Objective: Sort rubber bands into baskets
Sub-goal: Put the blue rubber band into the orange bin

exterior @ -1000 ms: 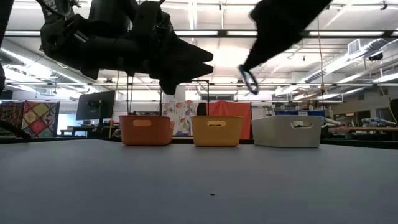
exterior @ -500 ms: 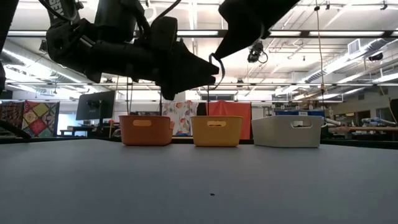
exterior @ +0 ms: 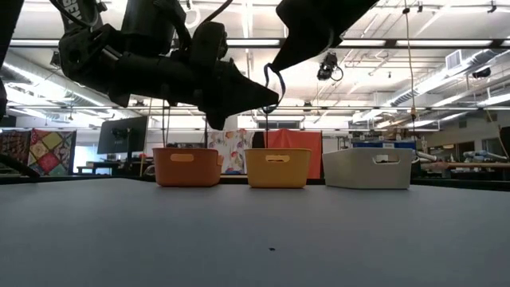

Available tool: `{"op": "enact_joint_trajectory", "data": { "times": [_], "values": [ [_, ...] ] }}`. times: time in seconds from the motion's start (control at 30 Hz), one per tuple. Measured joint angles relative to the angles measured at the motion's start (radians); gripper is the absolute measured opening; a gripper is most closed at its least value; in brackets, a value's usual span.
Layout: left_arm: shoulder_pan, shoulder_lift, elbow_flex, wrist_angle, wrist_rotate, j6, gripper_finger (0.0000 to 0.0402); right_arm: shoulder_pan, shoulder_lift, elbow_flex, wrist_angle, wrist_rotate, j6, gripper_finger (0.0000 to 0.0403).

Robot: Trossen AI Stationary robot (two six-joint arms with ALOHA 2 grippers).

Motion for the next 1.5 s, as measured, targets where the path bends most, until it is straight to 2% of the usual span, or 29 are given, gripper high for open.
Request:
{"op": "enact_joint_trajectory", "data": {
  "times": [0.17, 0.37, 0.47, 0.63, 0.73, 0.87, 1.1, 1.2, 1.5],
  "values": [
    [0.016, -0.024, -0.008, -0.022, 0.005, 0.022, 0.0004, -0.001, 0.000, 0.000, -0.048, -0.019, 0.074, 0.0060],
    [0.089, -0.168, -0.035, -0.214, -0.006, 0.020, 0.0004, -0.001, 0.000, 0.000, -0.183, -0.047, 0.185, 0.0121],
    [0.133, -0.250, -0.037, -0.319, -0.006, 0.021, 0.0004, -0.001, 0.000, 0.000, -0.233, -0.102, 0.244, 0.0146],
    [0.224, -0.391, -0.039, -0.528, -0.008, 0.043, 0.0004, 0.005, 0.000, 0.000, -0.288, -0.259, 0.351, 0.0175],
    [0.290, -0.461, -0.039, -0.645, -0.012, 0.053, 0.0004, 0.023, 0.000, 0.000, -0.327, -0.357, 0.436, 0.0181],
    [0.399, -0.526, -0.039, -0.771, -0.031, 0.055, 0.0004, 0.068, 0.000, -0.029, -0.361, -0.412, 0.532, 0.0181],
    [0.591, -0.504, -0.038, -0.901, -0.024, 0.056, 0.0005, 0.142, 0.000, -0.098, -0.361, -0.554, 0.648, 0.0174],
    [0.661, -0.487, -0.039, -0.946, -0.024, 0.050, 0.0005, 0.169, 0.000, -0.110, -0.363, -0.583, 0.708, 0.0170],
    [0.734, -0.482, -0.039, -1.000, -0.019, 0.046, 0.0019, 0.256, 0.001, -0.137, -0.362, -0.638, 0.861, 0.0169]
  ]
}}
